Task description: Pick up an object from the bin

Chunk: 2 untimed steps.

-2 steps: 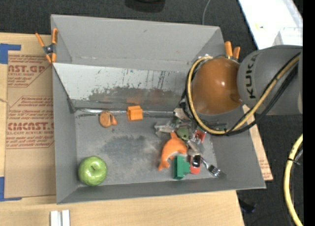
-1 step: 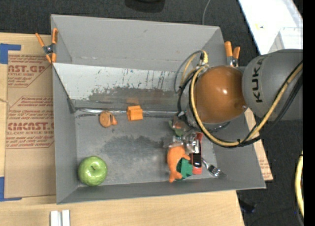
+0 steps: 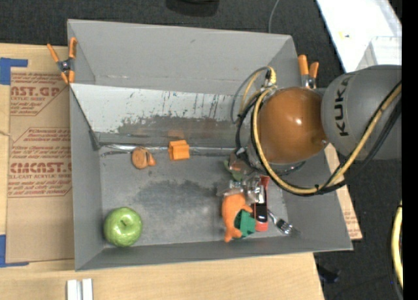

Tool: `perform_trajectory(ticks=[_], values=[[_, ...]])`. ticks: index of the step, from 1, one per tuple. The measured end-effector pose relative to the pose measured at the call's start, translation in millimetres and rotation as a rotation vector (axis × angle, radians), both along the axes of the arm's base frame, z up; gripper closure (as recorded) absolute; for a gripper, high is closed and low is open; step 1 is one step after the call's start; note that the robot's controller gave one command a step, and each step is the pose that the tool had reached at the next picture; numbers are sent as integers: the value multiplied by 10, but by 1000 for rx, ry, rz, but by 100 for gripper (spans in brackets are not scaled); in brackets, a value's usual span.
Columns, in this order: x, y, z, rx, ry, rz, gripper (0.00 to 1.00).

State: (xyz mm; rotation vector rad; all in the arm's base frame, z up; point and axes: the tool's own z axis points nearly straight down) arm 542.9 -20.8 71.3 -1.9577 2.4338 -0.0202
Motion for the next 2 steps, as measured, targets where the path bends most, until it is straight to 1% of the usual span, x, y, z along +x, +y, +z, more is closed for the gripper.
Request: perform_trajectory(ticks=[2], values=[[-2, 16, 73, 3, -1, -3, 100]])
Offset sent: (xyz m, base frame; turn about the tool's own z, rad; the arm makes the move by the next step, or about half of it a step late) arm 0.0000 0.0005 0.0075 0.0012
